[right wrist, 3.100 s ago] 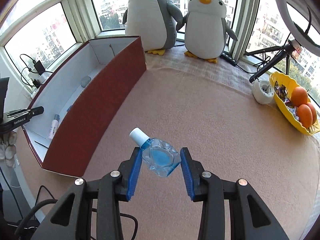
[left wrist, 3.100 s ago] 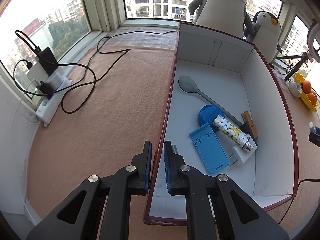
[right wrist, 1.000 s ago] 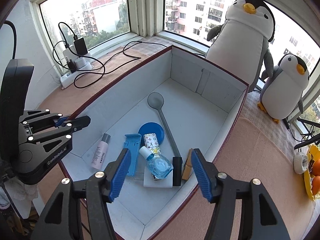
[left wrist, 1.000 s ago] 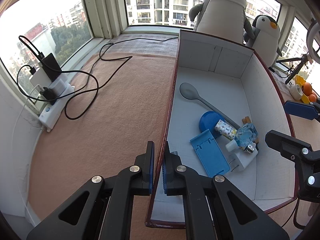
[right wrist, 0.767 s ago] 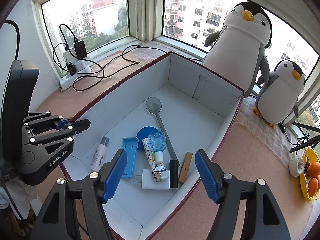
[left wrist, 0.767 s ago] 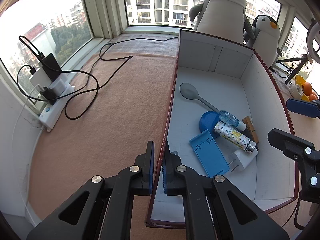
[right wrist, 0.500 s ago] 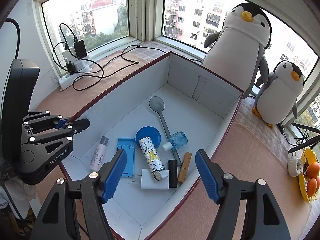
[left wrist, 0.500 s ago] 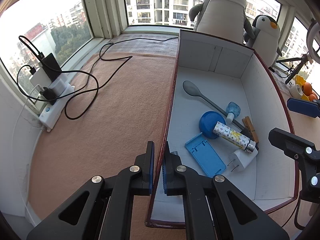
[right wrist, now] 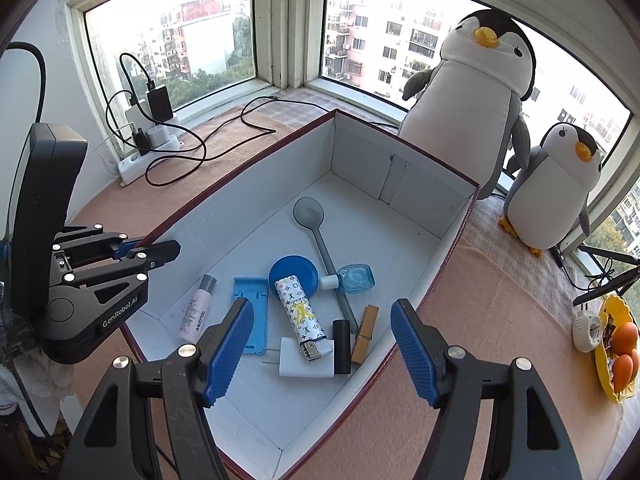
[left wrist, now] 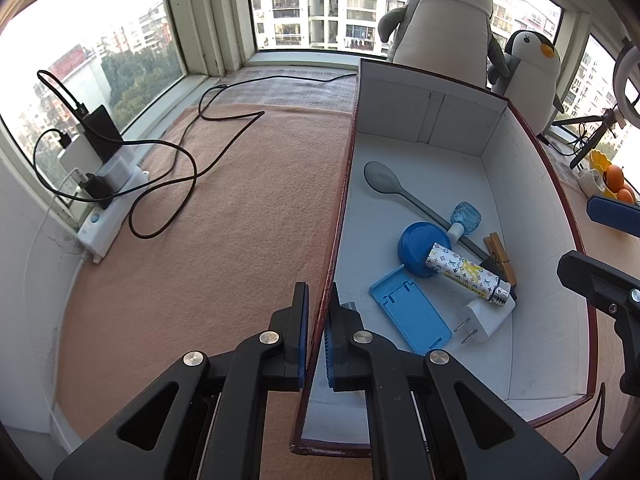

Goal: Organize rigid objects
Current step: 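Move the right gripper to the white round device and grasp it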

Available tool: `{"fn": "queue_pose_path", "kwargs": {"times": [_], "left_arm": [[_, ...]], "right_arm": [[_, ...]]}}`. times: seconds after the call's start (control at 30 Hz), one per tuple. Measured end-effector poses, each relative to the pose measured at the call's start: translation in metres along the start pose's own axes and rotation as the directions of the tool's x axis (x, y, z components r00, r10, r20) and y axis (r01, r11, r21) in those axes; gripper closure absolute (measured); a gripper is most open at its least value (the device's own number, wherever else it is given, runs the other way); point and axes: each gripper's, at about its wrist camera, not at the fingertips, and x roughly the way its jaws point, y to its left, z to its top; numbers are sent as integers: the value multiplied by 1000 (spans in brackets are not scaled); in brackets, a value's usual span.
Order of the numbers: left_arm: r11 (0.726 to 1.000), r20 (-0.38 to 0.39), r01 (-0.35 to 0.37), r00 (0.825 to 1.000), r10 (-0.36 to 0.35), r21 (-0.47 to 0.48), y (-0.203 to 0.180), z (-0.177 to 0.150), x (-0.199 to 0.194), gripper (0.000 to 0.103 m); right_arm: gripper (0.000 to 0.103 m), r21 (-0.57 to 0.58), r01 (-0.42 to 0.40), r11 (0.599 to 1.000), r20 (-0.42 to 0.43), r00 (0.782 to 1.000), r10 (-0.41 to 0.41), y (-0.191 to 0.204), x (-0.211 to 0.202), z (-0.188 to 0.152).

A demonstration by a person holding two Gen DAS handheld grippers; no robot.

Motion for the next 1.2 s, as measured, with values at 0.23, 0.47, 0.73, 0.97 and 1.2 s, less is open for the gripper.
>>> {"fn": "queue_pose_path", "kwargs": {"times": [0.23, 0.47, 0.73, 0.97, 1.2], "left_arm": [[1000, -6, 2, 1000, -2, 3, 1, 0, 0, 97], [1000, -12, 6, 1000, -6, -1, 1, 1, 1, 97], [1000, -19, 10, 1000, -10, -7, 2, 1, 1, 97], [1000, -25, 9, 1000, -10, -13, 1, 2, 1, 97], [1000, -30, 8, 1000, -8, -17, 1, 3, 2, 97]], "right_arm": [[36, 203, -18, 979, 57, 998, 7, -58, -27, -26], [36, 512, 47, 857, 29, 997, -72, -172, -32, -69], [38, 791, 134, 597, -52, 987, -153, -301, -18, -122], [55, 898, 121, 423, -64, 987, -149, -371, -2, -141], [66, 942, 107, 317, -64, 988, -143, -404, 18, -140]]}}
